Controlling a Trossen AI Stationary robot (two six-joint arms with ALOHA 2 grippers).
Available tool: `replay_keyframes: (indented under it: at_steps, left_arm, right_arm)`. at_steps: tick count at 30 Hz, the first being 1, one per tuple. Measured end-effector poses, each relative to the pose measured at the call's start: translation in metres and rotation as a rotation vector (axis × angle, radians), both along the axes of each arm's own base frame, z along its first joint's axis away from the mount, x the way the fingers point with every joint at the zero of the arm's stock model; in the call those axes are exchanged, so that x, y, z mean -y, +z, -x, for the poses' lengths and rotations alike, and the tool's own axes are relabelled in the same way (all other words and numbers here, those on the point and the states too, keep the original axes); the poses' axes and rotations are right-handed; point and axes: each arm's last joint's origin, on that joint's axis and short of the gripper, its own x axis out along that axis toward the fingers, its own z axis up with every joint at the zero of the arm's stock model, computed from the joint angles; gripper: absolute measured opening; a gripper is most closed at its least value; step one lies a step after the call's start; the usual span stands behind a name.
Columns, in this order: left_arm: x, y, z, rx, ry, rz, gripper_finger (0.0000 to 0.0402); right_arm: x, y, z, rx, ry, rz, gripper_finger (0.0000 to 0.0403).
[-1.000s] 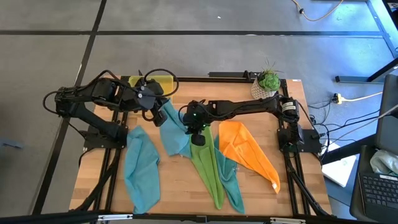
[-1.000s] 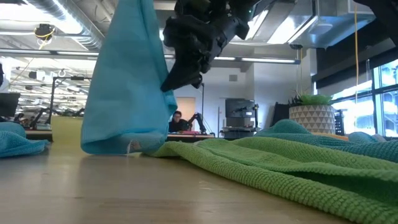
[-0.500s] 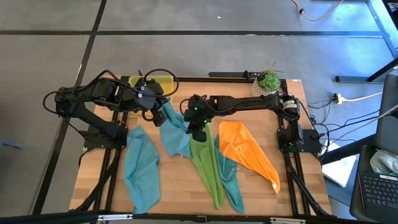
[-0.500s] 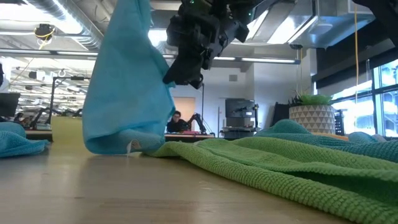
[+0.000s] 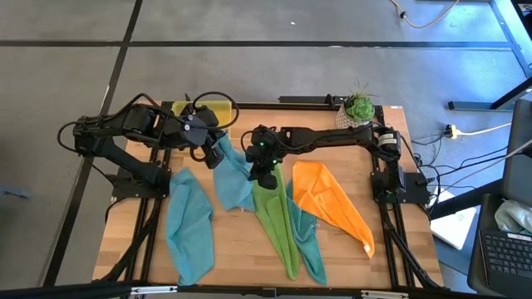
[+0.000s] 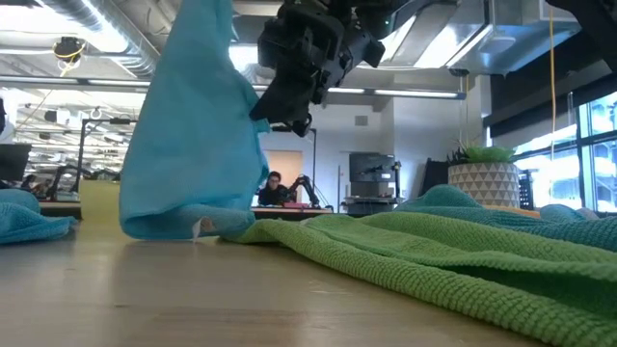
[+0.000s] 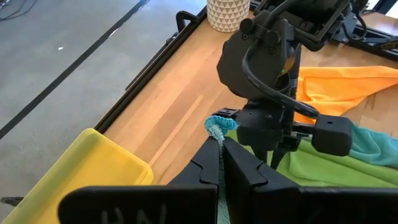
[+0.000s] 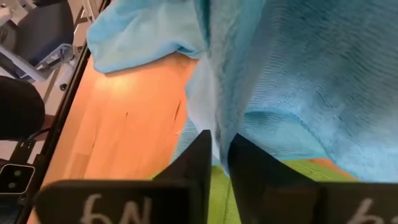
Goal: Fold microfiber towels
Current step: Fold the center blue towel
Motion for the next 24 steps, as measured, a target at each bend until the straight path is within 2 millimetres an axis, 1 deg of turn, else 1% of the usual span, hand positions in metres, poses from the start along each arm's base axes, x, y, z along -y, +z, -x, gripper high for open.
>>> replay_keyframes:
  at_steps: [3, 5, 7, 11, 15, 17, 20, 23, 24]
  left_arm:
    - [0.0, 0.0, 0.0, 0.006, 0.0, 0.001, 0.0]
    - [0.0, 0.0, 0.0, 0.006, 0.0, 0.001, 0.0]
    - [0.0, 0.0, 0.0, 0.006, 0.0, 0.001, 0.0]
    - [0.0, 0.0, 0.0, 0.006, 0.0, 0.001, 0.0]
    - [0.0, 0.0, 0.0, 0.001, 0.0, 0.0, 0.0]
    - [0.0, 0.0, 0.0, 0.001, -0.002, 0.002, 0.0]
    - [0.0, 0.0, 0.0, 0.003, -0.001, 0.002, 0.0]
    - [0.0, 0.002, 0.003, 0.018, -0.001, 0.003, 0.0]
    - [0.0, 0.004, 0.003, 0.034, -0.003, 0.004, 0.0]
  right_arm:
    - [0.0, 0.0, 0.0, 0.0, -0.002, 0.0, 0.0073]
    - [0.0, 0.0, 0.0, 0.0, 0.0, 0.002, 0.0072]
    - [0.0, 0.0, 0.0, 0.002, 0.004, 0.005, 0.0058]
    - [0.001, -0.001, 0.001, -0.005, 0.014, 0.02, 0.0011]
    - [0.004, -0.006, 0.006, -0.076, -0.028, 0.094, 0.0007]
    - [0.005, -0.004, 0.012, -0.117, -0.036, 0.151, 0.0005]
    - [0.009, 0.008, 0.024, -0.161, -0.052, 0.243, 0.0004]
    - [0.013, 0.028, 0.038, -0.171, -0.084, 0.311, 0.0004]
    - [0.015, 0.039, 0.044, -0.153, -0.104, 0.331, 0.0003]
